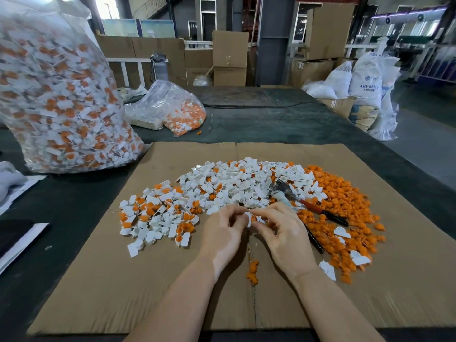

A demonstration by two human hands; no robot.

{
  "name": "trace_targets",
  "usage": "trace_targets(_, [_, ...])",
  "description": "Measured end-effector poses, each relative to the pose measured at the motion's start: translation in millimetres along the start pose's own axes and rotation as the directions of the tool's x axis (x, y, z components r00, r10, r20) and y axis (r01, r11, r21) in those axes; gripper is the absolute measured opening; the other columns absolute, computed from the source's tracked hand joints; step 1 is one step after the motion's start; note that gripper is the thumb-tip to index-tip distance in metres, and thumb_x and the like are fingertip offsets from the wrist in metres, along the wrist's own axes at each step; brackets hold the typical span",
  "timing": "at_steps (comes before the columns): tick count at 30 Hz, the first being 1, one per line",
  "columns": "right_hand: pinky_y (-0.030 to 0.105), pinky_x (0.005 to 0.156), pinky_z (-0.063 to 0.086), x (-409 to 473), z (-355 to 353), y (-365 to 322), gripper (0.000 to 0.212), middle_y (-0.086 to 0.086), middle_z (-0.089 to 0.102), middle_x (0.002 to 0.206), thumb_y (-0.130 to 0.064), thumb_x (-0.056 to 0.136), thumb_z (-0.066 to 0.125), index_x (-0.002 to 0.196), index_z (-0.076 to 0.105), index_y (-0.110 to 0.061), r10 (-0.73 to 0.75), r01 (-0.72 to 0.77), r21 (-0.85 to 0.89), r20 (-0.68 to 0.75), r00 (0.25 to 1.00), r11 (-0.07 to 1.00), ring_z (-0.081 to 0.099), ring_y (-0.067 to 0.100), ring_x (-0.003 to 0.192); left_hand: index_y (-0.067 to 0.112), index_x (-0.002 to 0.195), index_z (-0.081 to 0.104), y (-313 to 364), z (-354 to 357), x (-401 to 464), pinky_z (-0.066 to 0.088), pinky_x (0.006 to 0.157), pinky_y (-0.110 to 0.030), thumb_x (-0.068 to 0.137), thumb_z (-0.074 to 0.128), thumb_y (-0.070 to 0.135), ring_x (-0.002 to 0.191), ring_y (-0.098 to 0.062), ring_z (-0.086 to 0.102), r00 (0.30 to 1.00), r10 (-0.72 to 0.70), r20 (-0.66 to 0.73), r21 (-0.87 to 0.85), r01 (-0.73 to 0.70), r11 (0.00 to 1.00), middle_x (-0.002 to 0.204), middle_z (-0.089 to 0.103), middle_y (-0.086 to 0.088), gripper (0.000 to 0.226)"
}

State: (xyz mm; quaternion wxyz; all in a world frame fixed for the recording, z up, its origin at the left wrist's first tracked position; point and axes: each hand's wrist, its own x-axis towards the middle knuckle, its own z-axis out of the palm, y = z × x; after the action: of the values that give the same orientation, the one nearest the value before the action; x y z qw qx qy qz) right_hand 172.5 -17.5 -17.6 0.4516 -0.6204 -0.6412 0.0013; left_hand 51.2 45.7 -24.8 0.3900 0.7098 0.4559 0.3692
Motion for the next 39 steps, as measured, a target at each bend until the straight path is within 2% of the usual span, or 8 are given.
trace_targets(8, [0.032,0.081,0.048,2.1,-2.4,0.6,0.026,0.002,0.063,0.091,-0.015,0.079,0.073,0.104,0.069,-0.009,0.021,-0.026,-0.085,-0.066,0.998,0.996,0.058,0.018,0.088,0.019,0.094,0.067,3.0,0.1,0.9,0.05,0.069,-0.026,0.087,0.065,0.024,0.073,-0.012,0.063,1.0,0.006,-0.012,-0.037,-0.006,0.999,0.075,0.067,0.003,0.009])
trace_targets(11, [0.036,0.093,0.036,10.4,-10.7,6.3,0.034,0.005,0.062,0.111,-0.027,0.086,0.065,0.116,0.063,-0.011,0.168,-0.208,-0.291,-0.156,0.973,0.934,0.054,0.022,0.108,0.016,0.096,0.067,3.7,0.5,2.1,0.052,0.075,-0.032,0.087,0.066,0.022,0.077,-0.015,0.065,0.999,-0.033,-0.015,-0.075,0.032,0.997,0.078,0.069,0.001,0.011])
trace_targets(16, [0.049,0.109,0.02,29.0,-31.3,21.6,0.052,0.009,0.038,0.142,-0.043,0.092,0.042,0.137,0.036,-0.019,0.635,-0.492,-0.654,-0.023,0.772,0.574,0.033,0.029,0.13,0.014,0.098,0.067,4.3,1.1,3.5,0.05,0.077,-0.032,0.087,0.065,0.021,0.079,-0.017,0.065,1.0,-0.03,-0.006,-0.065,0.029,0.997,0.077,0.069,-0.001,0.013])
trace_targets(21, [0.056,0.11,0.013,39.3,-34.7,26.4,0.058,0.01,0.031,0.144,-0.038,0.083,0.051,0.135,0.034,-0.02,0.73,-0.451,-0.726,0.102,0.676,0.52,0.027,0.031,0.13,0.014,0.095,0.067,5.2,1.0,4.1,0.047,0.069,-0.019,0.087,0.065,0.02,0.074,-0.011,0.065,1.0,-0.024,-0.002,-0.075,0.024,0.997,0.074,0.069,0.001,0.01])
trace_targets(27, [0.046,0.099,0.031,42.2,-36.9,23.4,0.056,0.01,0.043,0.13,-0.049,0.08,0.056,0.123,0.044,-0.015,0.685,-0.478,-0.688,0.038,0.728,0.546,0.037,0.03,0.12,0.018,0.087,0.064,7.9,-0.9,4.0,0.043,0.061,-0.014,0.087,0.065,0.019,0.061,-0.003,0.056,0.999,-0.043,-0.003,-0.121,0.042,0.992,0.065,0.061,0.006,0.001])
trace_targets(31, [0.039,0.087,0.04,40.4,-40.6,14.4,0.045,0.009,0.05,0.118,-0.048,0.087,0.05,0.114,0.046,-0.012,0.605,-0.444,-0.641,0.041,0.795,0.627,0.045,0.028,0.111,0.012,0.091,0.065,11.7,-3.7,6.2,0.046,0.066,-0.028,0.087,0.066,0.018,0.065,-0.012,0.055,0.992,-0.123,0.022,-0.247,0.125,0.961,0.071,0.063,-0.006,0.007])
trace_targets(35, [0.031,0.065,0.04,42.0,-45.9,-2.8,0.032,0.005,0.057,0.092,-0.042,0.09,0.046,0.094,0.051,-0.011,0.518,-0.393,-0.456,0.187,0.834,0.798,0.056,0.022,0.087,0.005,0.096,0.065,25.5,-8.5,10.4,0.051,0.051,-0.02,0.088,0.065,0.012,0.058,-0.012,0.063,0.958,-0.284,0.049,-0.503,0.27,0.821,0.077,0.067,-0.011,0.011])
trace_targets(39, [0.031,0.057,0.034,41.3,-49.5,-18.6,0.028,0.009,0.055,0.066,-0.03,0.087,0.051,0.069,0.053,-0.01,0.502,-0.486,-0.157,0.436,0.747,0.86,0.052,0.02,0.057,-0.001,0.097,0.064,37.7,-13.0,14.9,0.041,0.038,-0.013,0.088,0.062,0.008,0.04,-0.002,0.056,0.94,-0.336,0.065,-0.585,0.309,0.75,0.066,0.061,-0.005,0.013])
